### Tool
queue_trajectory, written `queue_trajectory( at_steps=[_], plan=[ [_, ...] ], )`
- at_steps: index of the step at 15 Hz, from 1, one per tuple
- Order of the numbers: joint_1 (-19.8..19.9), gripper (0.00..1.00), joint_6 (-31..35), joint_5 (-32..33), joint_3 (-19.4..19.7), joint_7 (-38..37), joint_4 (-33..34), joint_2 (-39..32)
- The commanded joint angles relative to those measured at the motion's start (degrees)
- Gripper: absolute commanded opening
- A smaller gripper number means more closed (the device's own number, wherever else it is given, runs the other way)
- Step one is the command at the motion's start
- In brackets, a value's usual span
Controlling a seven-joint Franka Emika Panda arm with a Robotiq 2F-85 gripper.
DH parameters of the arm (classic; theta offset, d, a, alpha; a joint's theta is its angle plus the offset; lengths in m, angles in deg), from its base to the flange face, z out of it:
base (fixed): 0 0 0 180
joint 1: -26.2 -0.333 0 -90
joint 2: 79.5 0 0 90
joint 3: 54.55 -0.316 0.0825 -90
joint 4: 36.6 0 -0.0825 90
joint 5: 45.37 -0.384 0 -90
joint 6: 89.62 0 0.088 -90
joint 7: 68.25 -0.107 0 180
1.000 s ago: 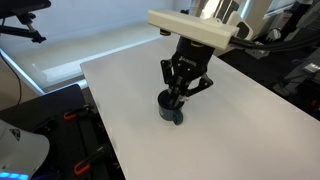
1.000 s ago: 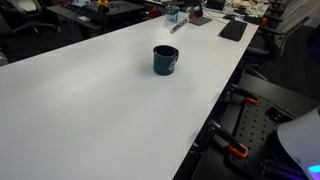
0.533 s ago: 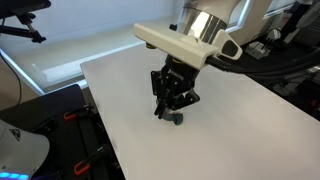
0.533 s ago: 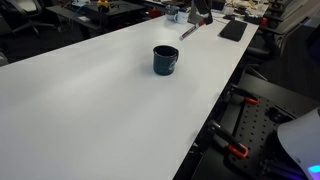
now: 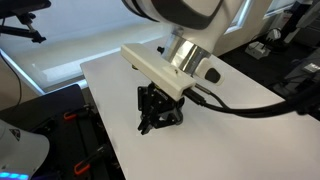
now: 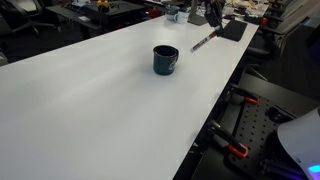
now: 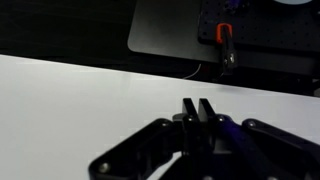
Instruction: Remove the marker from the mug
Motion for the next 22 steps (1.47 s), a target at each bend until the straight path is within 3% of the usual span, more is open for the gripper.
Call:
queue_trajectory(
  at_steps=[1,20,21,22],
  plan=[
    [0.07,0.03,2.39,-0.50,0.46,-0.66,-2.30,-0.13],
    [1.87,0.03,11.94,-11.18,-0.74,4.01,-0.83,-11.18],
    [1.93,0.23,11.67,-11.81,-0.78,3.79,-0.62,-11.46],
    [1.92,0.36,11.48,-12.15,-0.76,3.63,-0.47,-11.61]
  ],
)
